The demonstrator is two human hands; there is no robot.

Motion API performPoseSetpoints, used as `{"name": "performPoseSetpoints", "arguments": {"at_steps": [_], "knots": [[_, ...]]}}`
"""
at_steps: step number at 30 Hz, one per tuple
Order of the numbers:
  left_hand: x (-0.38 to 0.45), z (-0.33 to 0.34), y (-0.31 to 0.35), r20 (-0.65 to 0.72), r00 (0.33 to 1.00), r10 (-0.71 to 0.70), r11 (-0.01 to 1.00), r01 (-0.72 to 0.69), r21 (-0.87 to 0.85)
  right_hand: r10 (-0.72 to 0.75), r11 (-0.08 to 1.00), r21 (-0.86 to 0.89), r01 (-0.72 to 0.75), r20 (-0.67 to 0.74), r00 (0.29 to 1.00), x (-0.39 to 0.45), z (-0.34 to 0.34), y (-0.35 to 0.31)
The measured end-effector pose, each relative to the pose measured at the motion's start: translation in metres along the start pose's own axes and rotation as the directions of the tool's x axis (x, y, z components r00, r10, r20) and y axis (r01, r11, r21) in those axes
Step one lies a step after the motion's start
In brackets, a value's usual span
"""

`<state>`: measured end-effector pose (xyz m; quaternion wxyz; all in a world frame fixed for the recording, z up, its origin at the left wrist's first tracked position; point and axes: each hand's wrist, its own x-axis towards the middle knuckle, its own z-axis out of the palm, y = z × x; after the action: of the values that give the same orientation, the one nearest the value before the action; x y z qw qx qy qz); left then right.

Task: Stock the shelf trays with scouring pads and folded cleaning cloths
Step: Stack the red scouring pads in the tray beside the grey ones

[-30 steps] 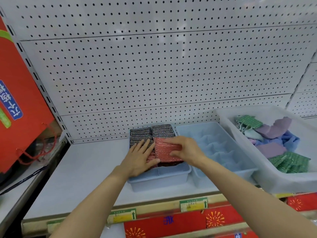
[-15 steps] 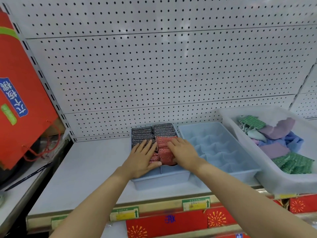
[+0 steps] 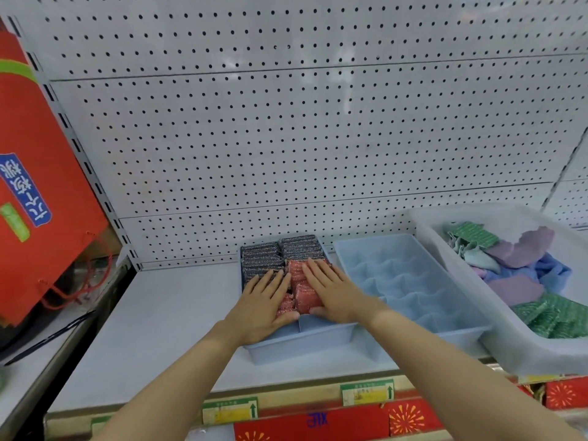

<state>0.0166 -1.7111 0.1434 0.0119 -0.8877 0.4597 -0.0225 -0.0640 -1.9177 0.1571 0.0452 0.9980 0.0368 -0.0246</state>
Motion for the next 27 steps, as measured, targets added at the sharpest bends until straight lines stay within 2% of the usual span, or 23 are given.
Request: {"name": "performPoseSetpoints", "arguments": {"at_steps": [2,4,6,9,13,15,18,20,22,27], "knots": [[0.000,0.000,0.000,0.006,1.000,0.009,1.000,-0.009,-0.005,-0.026,0.997,0.074,0.029,-0.042,0.999,-0.005,0.005,0.000],[0.001,0.002,0.000,0.003,1.000,0.006,1.000,-0.006,-0.012,-0.052,0.998,0.034,0.057,-0.138,0.989,-0.008,0.010,-0.002],[0.002,0.003,-0.001,0.024,1.000,0.009,1.000,-0.009,0.004,-0.023,0.998,0.053,0.029,-0.108,0.994,-0.002,0.010,-0.004],[0.001,0.004,-0.001,0.030,0.999,-0.009,1.000,0.009,0.011,0.094,0.992,0.093,-0.089,-0.051,0.994,0.010,0.011,-0.010],[0.000,0.001,0.001,0.040,0.999,-0.017,1.000,0.017,0.001,0.052,0.982,0.182,-0.060,0.048,0.997,0.004,0.000,-0.008],[0.000,-0.005,0.000,0.036,0.999,-0.041,0.997,0.043,-0.058,0.051,0.958,0.282,-0.059,0.036,0.998,-0.010,-0.013,0.004],[0.010,-0.021,0.003,-0.054,0.985,-0.162,0.970,0.149,-0.194,0.177,0.928,0.347,-0.134,-0.096,0.979,-0.039,-0.034,0.038],[0.026,-0.036,0.014,-0.088,0.976,-0.199,0.961,0.177,-0.211,0.261,0.915,0.342,-0.214,-0.098,0.960,-0.060,-0.044,0.065],[0.049,-0.051,0.036,-0.081,0.987,-0.138,0.977,0.122,-0.176,0.340,0.902,0.314,-0.297,-0.091,0.936,-0.087,-0.051,0.094],[0.117,-0.093,0.130,-0.045,0.993,0.109,0.983,-0.115,-0.144,0.480,0.866,0.267,-0.424,-0.203,0.853,-0.167,-0.056,0.166]]}}
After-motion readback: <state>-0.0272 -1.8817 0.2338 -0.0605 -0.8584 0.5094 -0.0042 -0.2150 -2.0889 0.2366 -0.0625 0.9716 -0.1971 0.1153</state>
